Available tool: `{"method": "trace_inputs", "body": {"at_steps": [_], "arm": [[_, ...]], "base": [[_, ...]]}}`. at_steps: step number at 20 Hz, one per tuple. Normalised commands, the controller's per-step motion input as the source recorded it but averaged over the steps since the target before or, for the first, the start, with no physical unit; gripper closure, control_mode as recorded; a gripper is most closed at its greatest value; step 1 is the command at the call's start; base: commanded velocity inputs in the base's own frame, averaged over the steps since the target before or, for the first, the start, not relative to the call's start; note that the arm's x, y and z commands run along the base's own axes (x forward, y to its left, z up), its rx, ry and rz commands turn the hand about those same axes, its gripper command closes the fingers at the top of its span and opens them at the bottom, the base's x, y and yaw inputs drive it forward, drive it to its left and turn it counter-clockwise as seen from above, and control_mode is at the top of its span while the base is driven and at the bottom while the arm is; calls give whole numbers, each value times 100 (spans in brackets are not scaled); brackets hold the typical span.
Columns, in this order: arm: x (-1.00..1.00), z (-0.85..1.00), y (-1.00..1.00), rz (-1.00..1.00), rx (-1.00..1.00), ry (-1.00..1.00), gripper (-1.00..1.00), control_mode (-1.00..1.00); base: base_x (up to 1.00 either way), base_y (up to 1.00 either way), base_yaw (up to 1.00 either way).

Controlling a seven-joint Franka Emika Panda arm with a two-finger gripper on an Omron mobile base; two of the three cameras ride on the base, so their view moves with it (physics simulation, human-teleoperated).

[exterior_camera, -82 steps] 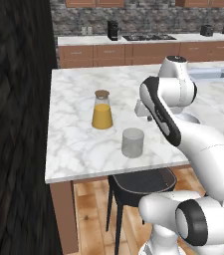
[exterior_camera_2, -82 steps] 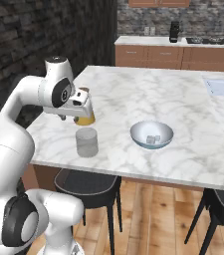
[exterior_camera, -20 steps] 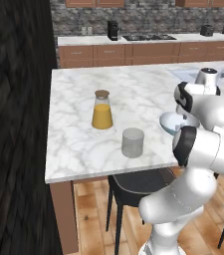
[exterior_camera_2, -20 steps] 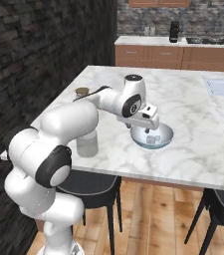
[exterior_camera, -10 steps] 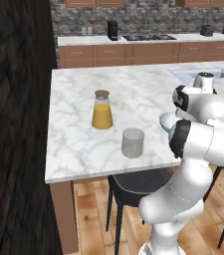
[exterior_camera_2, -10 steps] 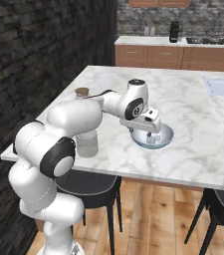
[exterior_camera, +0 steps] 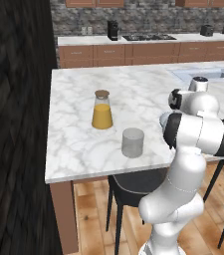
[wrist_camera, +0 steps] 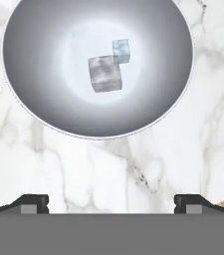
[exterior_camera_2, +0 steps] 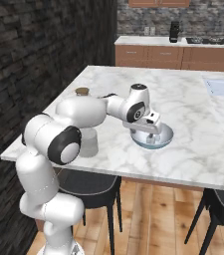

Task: There are two ice cubes in the ice bowl. Place both ice cubes in the glass cup.

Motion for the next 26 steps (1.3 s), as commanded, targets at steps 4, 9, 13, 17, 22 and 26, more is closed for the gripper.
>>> {"method": "trace_inputs", "body": {"at_steps": [4,9,13,17,22,26], "arm": [[24,-28,-17,0,0,0,-100,-100],[37,-20,-19,0,0,0,-100,-100],[33,-24,-14,0,0,1,-100,-100],[18,-26,-1,0,0,2,-100,-100],[32,-23,0,0,0,1,-100,-100],[31,-30,0,0,0,3,-100,-100]], "base": [[0,0,0],[0,0,0],[0,0,0],[0,0,0],[0,0,0],[0,0,0]]}}
